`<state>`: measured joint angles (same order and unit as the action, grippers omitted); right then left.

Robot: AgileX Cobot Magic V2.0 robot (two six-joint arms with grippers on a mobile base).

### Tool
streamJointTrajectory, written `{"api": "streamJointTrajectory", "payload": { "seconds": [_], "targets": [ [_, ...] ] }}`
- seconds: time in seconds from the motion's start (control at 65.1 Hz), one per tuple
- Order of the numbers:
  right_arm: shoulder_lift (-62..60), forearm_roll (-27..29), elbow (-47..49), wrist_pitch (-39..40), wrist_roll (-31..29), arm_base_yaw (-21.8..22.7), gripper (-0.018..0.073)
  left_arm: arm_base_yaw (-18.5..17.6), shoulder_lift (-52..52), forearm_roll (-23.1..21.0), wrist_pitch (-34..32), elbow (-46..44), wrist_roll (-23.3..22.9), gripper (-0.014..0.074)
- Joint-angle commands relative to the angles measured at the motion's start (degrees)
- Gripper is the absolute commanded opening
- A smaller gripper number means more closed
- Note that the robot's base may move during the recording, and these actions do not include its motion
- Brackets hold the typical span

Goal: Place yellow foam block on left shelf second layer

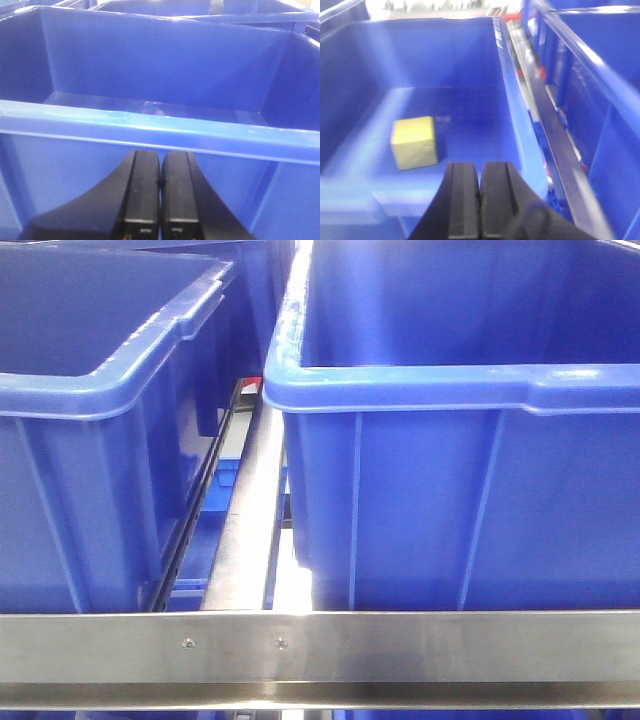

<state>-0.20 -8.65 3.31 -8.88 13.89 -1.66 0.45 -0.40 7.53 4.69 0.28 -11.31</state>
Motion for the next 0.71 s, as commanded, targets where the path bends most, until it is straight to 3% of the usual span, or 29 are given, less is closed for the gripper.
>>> {"api": "streamJointTrajectory", "payload": {
  "seconds": [0.0,0.691],
  "targets": [
    [-1.4,1.0,-2.5,11.3,-0.3,0.9,0.0057,-0.3,0.5,-0.1,-4.7,1.5,-0.2,0.0137],
    [-1.4,1.3,-3.8,13.0,-0.3,0.9,0.0057,-0.3,0.5,-0.1,-5.0,1.5,-0.2,0.0137]
  ]
}}
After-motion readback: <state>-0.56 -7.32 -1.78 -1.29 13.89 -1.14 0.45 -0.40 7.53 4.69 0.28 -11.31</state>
